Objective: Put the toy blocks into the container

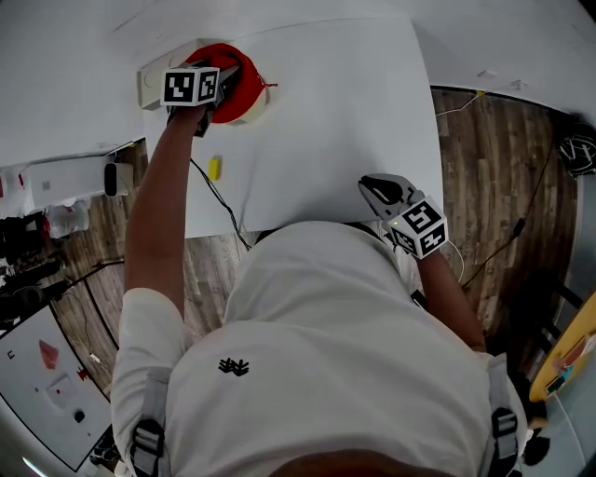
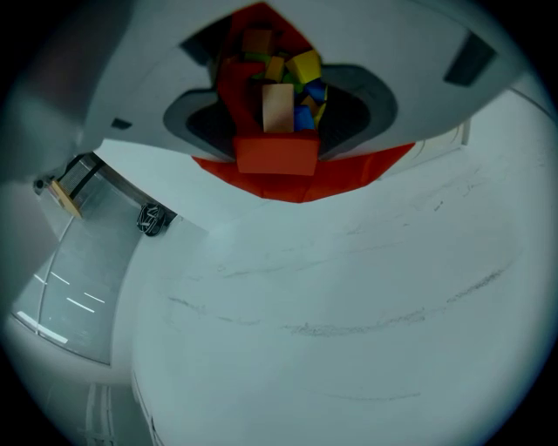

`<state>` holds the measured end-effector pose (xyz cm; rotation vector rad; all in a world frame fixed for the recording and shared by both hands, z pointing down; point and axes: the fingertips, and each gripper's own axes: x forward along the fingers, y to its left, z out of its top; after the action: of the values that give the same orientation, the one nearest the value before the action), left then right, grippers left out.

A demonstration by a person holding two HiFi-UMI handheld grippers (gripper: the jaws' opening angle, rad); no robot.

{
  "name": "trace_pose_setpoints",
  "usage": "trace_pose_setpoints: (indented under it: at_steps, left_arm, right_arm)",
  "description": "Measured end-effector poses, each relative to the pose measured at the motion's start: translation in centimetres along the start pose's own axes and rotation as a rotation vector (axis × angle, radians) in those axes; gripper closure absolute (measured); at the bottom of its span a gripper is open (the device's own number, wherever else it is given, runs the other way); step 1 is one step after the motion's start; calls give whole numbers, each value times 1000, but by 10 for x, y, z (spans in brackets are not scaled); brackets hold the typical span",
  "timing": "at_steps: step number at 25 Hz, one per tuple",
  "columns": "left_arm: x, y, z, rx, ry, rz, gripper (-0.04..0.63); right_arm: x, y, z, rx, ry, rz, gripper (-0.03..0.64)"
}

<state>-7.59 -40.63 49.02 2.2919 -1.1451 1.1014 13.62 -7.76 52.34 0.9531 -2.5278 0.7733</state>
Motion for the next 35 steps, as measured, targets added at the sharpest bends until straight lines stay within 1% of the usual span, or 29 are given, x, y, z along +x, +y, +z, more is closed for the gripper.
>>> trace_pose_setpoints:
  at_steps: [2, 5, 13, 21, 23, 30, 32, 35]
  left_arm:
    - [7, 0, -1, -4, 23, -4, 298]
    - [15, -4, -5, -24, 57, -39, 298]
    - [23, -6, -14, -37, 155, -91, 296]
    - [24, -6, -12, -29, 157, -91, 291]
    - [22, -6, -12, -29, 148, -92, 287]
    - [-1, -12, -5, -29, 67, -115, 282]
    - [-12, -13, -3, -32, 30, -122, 282]
    - [-32, -17, 4, -35, -48, -132, 284]
  right_arm:
    - [-1, -4, -2, 9, 5, -1, 586]
    - [-3, -6, -5, 20, 11, 0, 586]
    - [-4, -5, -10, 17, 22, 1, 586]
    - [-4, -2, -9, 15, 22, -2, 586]
    - [-4, 0, -10, 14, 26, -3, 586]
    - [0, 13, -8, -7, 30, -3, 586]
    - [3, 19, -8, -20, 36, 2, 586]
    - [10, 30, -4, -48, 41, 10, 586]
